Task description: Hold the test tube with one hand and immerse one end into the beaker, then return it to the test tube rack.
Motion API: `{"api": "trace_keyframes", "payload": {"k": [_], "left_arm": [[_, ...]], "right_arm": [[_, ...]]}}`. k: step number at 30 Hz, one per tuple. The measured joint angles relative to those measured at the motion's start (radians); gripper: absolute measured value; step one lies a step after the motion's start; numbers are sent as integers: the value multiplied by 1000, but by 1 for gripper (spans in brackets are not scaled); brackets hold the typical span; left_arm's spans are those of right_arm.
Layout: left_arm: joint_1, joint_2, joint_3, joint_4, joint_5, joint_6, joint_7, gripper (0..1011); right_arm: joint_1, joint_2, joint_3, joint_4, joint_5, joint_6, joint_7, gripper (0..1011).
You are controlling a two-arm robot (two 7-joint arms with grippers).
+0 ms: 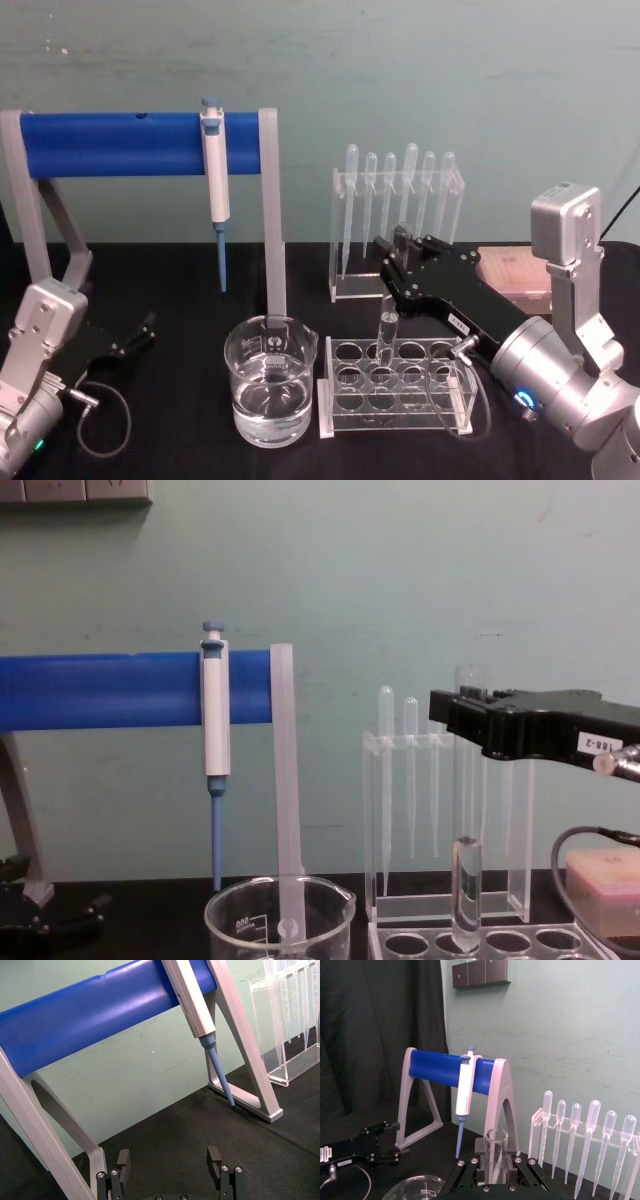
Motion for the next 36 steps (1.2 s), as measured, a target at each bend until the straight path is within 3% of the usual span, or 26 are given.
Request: {"api": "trace_keyframes", "payload": {"k": [25, 36], "left_arm": [[0, 0, 0, 0, 0, 0, 0, 1000], [0, 0, 0, 0, 0, 0, 0, 1000]], "right_arm": [[-18, -16, -1, 29, -8, 5, 4, 231], [-34, -21, -5, 49, -27, -23, 5, 231]]}}
